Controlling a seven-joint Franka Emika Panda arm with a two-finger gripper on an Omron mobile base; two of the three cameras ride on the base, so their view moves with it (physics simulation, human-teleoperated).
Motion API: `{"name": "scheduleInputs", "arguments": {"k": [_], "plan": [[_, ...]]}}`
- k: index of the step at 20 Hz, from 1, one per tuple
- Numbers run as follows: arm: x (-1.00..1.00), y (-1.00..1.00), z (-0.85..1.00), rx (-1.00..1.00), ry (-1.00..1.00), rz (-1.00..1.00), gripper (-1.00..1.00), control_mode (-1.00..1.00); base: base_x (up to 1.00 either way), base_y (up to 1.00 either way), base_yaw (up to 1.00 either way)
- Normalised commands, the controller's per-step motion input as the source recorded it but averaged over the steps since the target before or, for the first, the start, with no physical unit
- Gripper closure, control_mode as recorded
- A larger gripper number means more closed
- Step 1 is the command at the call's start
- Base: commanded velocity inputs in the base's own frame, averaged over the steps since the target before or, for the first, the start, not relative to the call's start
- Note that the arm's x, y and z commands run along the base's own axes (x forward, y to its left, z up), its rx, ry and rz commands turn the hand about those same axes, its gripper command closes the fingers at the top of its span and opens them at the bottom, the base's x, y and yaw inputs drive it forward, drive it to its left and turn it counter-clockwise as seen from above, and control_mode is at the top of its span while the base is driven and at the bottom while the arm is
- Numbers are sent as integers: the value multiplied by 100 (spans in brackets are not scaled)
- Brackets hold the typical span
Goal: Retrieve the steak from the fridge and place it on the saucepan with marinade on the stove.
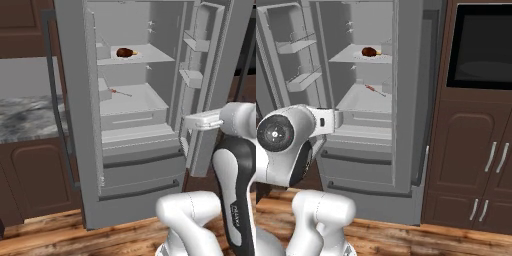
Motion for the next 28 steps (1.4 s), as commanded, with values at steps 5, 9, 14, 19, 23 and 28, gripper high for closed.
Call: {"name": "scheduleInputs", "arguments": {"k": [5, 9, 14, 19, 23, 28], "plan": [[-2, 33, -1, -2, 3, 8, -100, -100, 0, 0, 0], [0, 4, 0, 0, 0, 0, -100, -100, 0, 0, 0], [0, 0, 0, 0, 0, 0, -100, 100, 23, 11, 9], [0, 0, 0, 0, 0, 0, -100, 100, 60, 5, 6], [0, 0, 0, 0, 0, 0, -100, 100, 70, 0, 0], [0, 0, 0, 0, 0, 0, -100, 100, 84, 1, 0]]}}
